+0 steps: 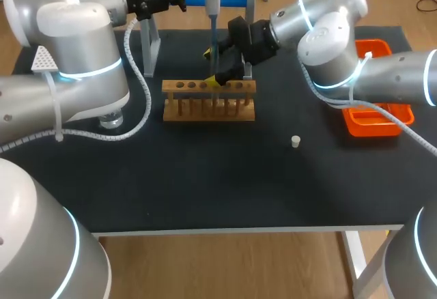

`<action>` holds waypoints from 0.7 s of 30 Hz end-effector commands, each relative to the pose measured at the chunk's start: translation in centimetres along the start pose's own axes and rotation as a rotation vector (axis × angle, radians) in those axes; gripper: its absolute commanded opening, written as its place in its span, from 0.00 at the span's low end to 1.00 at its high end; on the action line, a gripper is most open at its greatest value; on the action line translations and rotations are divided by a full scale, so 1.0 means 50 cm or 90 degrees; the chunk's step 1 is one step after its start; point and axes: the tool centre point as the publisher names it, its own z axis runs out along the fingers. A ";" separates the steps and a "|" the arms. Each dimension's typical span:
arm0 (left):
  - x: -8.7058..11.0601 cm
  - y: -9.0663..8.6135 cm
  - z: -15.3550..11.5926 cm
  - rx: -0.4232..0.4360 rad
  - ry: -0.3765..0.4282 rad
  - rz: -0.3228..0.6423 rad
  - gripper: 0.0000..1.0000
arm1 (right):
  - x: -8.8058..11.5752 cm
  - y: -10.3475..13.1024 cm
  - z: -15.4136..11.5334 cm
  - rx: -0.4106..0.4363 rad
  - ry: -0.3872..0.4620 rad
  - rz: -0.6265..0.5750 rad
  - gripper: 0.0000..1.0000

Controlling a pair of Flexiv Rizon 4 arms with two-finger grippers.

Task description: Invert the test tube, pick up the pipette, mount the tip to pipette, aspirate from beaker and dispense into the tube, eject the tip, return the pipette, and cap with the stopper.

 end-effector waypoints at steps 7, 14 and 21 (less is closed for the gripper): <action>0.004 -0.021 0.008 -0.013 0.005 0.007 0.00 | -0.001 0.000 -0.002 0.001 0.002 0.000 1.00; 0.003 -0.039 0.007 -0.020 0.003 0.013 0.00 | -0.001 0.000 -0.002 0.001 0.002 0.000 1.00; 0.002 -0.062 0.011 -0.026 0.006 0.026 0.00 | -0.001 0.000 -0.002 0.001 0.002 0.000 1.00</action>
